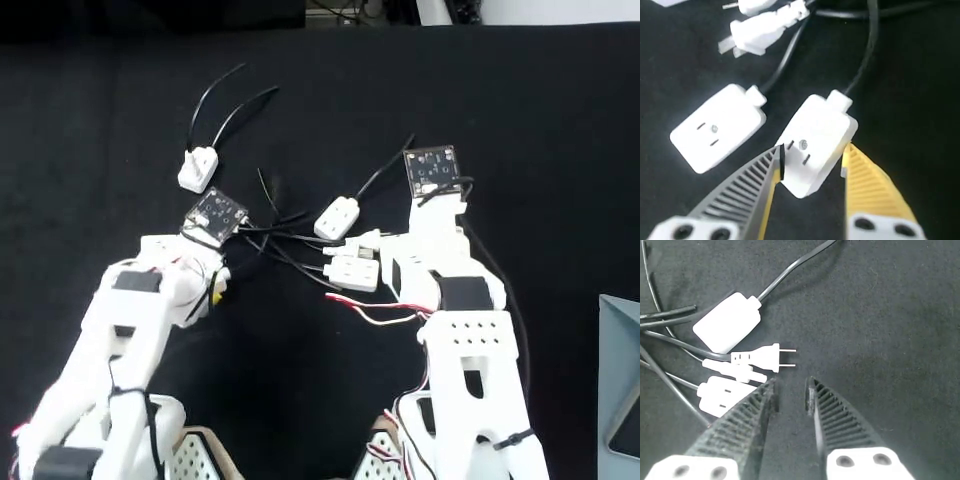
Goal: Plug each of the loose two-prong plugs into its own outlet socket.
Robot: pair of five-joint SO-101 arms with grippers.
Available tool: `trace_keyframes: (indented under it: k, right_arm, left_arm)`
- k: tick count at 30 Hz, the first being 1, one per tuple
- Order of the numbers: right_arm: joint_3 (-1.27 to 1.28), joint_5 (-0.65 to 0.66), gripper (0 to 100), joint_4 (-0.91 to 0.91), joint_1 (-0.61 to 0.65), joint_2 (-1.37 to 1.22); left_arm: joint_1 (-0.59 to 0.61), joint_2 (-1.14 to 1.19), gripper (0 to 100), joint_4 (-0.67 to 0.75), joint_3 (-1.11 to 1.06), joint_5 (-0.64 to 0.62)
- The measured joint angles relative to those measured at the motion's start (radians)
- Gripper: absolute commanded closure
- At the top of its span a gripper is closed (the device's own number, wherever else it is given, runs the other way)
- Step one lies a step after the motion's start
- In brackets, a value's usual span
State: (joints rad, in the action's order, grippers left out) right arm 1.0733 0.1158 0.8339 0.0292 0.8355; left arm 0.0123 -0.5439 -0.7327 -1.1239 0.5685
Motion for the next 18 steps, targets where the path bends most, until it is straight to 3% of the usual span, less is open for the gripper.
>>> trace_keyframes:
  k: [9,11,14,18]
  right_arm:
    - [0.0,0.0,89.2,0.0,0.0,0.0]
    - [0.0,0.0,89.1,0.0,0.0,0.0]
    - [0.0,0.0,89.0,0.0,0.0,0.0]
    - [0.0,0.0,89.0,0.0,0.0,0.0]
  left_arm:
    - [0.0,0.114,80,0.0,0.06,0.0]
    - [0.0,0.109,75,-0.014,0.077,-0.028]
    - [0.0,0.081,66,-0.114,0.121,-0.078]
    - [0.031,0.021,65,-0.204,0.172,-0.186]
